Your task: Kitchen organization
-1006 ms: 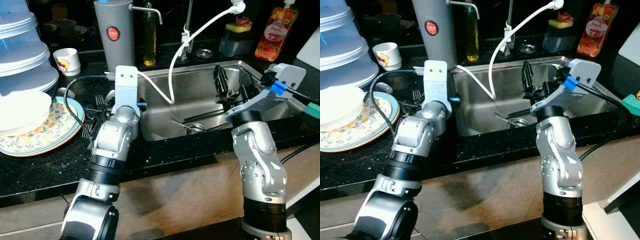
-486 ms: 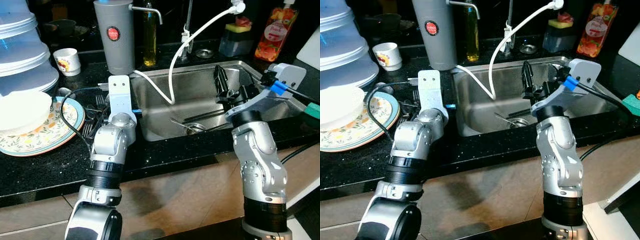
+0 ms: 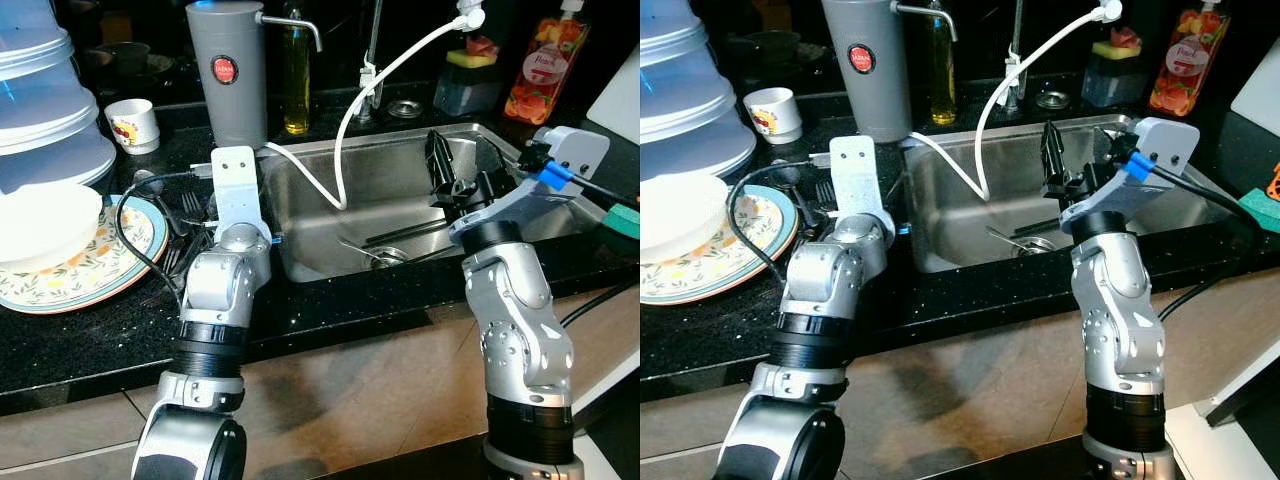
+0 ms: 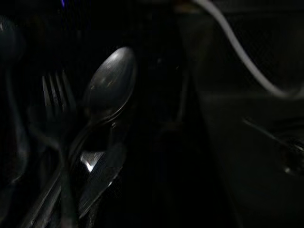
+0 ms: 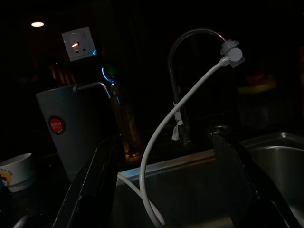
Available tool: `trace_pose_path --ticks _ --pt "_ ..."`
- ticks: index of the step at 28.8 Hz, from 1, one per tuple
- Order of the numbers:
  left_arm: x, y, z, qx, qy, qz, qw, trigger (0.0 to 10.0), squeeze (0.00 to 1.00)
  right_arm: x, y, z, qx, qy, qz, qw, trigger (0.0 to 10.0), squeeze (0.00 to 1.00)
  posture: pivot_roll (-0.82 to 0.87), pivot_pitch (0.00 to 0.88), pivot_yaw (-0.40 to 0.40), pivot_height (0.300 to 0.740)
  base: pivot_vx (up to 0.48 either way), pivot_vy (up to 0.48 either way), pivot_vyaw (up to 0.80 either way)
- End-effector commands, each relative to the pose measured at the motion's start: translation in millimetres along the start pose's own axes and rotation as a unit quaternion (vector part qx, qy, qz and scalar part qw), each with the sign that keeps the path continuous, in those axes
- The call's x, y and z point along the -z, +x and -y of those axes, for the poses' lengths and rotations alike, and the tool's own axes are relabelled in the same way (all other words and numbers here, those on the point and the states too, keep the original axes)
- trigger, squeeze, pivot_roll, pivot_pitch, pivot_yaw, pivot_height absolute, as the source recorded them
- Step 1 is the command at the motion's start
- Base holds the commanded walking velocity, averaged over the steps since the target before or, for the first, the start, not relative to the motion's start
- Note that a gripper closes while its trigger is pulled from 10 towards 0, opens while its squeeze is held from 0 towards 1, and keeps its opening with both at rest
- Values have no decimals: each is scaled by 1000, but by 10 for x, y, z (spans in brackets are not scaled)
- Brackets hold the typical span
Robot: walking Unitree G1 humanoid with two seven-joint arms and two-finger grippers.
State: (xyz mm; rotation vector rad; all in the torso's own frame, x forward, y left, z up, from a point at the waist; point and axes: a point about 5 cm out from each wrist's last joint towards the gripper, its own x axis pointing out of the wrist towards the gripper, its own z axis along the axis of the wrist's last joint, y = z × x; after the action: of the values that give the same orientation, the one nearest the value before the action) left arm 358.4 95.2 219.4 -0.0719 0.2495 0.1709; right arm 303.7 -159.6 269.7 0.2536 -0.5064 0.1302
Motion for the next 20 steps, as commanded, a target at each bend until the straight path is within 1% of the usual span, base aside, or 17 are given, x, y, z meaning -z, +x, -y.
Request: trace_pose_path --ticks 1,4,5,8,10,14,15,16,17,18,19,20 --pt "-25 11 -78 -36 13 16 999 4118 0 1 12 -23 -4 5 -4 1000 10000 0 -12 0 19 740 0 0 0" --pt "-50 11 -98 -45 14 25 999 4118 0 1 12 -22 -3 5 -4 1000 10000 0 -12 0 19 740 0 0 0" --pt "-125 6 -131 -56 17 49 997 10000 0 1 13 -24 -4 6 -3 1000 10000 0 -10 0 18 740 0 0 0" --pt "-310 -26 -194 -80 29 114 990 10000 0 4 15 -26 -4 6 -4 1000 10000 0 -10 0 18 740 0 0 0" --pt "-368 -44 -193 -82 36 136 987 10000 0 4 15 -27 -3 7 -3 1000 10000 0 -10 0 18 740 0 0 0" --pt "-407 -53 -175 -76 40 153 984 10000 0 2 20 -25 -3 7 -3 1000 10000 0 -9 0 17 740 0 0 0" --pt "-423 -51 -136 -60 48 160 984 10000 0 1 22 -24 -3 7 -2 1000 10000 0 -9 0 17 740 0 0 0" --pt "-427 -42 -49 -20 51 160 986 10000 0 0 23 -21 -2 6 -2 1000 10000 0 -10 0 15 740 0 0 0" --pt "-405 -29 76 42 57 148 986 10000 0 -2 24 -19 -2 6 -2 1000 10000 0 -10 0 15 740 0 0 0" --pt "-387 -25 160 85 60 139 985 10000 0 -4 24 -18 -1 6 -2 1000 10000 0 -10 0 15 740 0 0 0" --pt "-353 -21 235 128 45 119 984 10000 0 -7 24 -18 -1 5 -1 1000 10000 0 -10 0 15 740 0 0 0" --pt "-332 -46 345 188 52 117 974 10000 0 -11 27 -17 -1 5 0 1000 10000 0 -17 0 16 740 0 0 0"
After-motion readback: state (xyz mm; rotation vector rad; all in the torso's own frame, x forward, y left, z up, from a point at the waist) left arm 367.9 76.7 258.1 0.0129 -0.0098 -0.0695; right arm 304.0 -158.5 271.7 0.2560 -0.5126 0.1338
